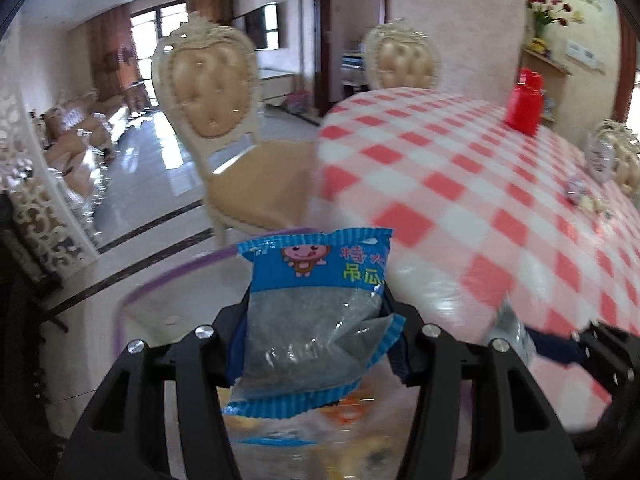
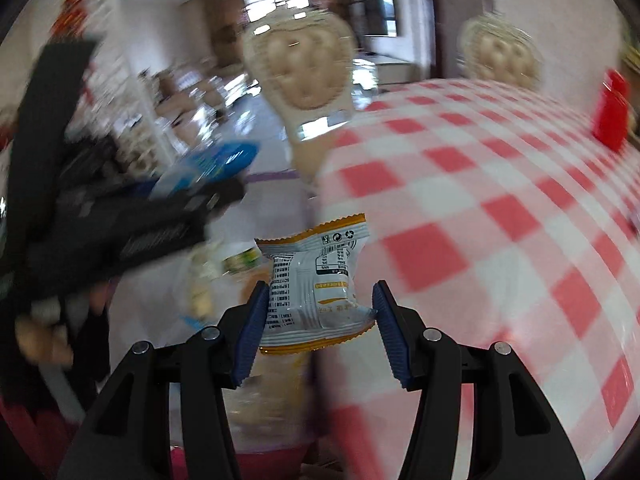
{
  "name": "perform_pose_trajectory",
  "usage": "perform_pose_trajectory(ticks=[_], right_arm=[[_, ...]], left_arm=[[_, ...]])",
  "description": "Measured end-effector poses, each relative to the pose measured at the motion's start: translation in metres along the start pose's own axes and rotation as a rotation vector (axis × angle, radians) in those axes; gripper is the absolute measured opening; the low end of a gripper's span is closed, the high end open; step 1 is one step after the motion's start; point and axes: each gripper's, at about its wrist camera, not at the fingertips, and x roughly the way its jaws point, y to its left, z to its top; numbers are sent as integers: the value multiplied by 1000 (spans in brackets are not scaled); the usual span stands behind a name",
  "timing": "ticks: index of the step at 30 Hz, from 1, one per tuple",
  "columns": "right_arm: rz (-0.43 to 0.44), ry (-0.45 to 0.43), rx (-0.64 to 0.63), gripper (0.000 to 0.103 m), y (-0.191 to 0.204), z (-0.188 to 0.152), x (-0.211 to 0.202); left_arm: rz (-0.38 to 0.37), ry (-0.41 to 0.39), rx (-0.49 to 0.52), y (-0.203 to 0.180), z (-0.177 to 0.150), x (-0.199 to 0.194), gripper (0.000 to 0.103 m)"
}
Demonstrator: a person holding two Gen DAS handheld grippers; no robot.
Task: Organize snacks
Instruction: 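Open both grippers to drop the two snacks into the bin, then grasp the small blue-white packet with the right gripper while the left returns to the table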
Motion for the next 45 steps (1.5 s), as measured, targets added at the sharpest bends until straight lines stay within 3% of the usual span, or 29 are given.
perform_pose_trajectory(ticks=[6, 8, 9, 10, 16, 21, 27, 32, 36, 40, 42, 45], right_arm=[[113, 41, -89, 55, 39, -9, 15], [130, 42, -97, 67, 45, -10, 16], [119, 29, -100, 76, 45, -10, 15], [105, 24, -105, 79, 44, -9, 14], [-39, -19, -93, 79, 25, -7, -2], [-135, -70, -58, 82, -6, -7, -23], [-210, -117, 37, 86, -60, -12, -50], [-333, -166, 176, 87, -139, -30, -96], [-449, -223, 414, 87, -234, -68, -145], [-551, -248, 687, 87, -326, -124, -188], [-573, -258, 774, 87, -358, -145, -202], [-597, -280, 894, 87, -400, -169, -221]], left_arm=[[70, 21, -16, 30, 0, 4, 55], [94, 41, -15, 36, 0, 7, 61], [111, 43, -20, 38, 0, 8, 67], [133, 36, -39, 41, 1, 7, 80], [105, -2, -65, 31, 4, 0, 82], [60, -13, -22, -7, 8, 1, 87], [-54, -59, 52, -80, 17, -3, 94], [-214, -83, 21, -159, 36, 8, 99], [-357, -46, 46, -247, 54, 29, 99], [-483, 21, 169, -350, 66, 59, 99], [-504, 61, 212, -388, 72, 78, 99], [-506, 73, 147, -422, 86, 101, 99]])
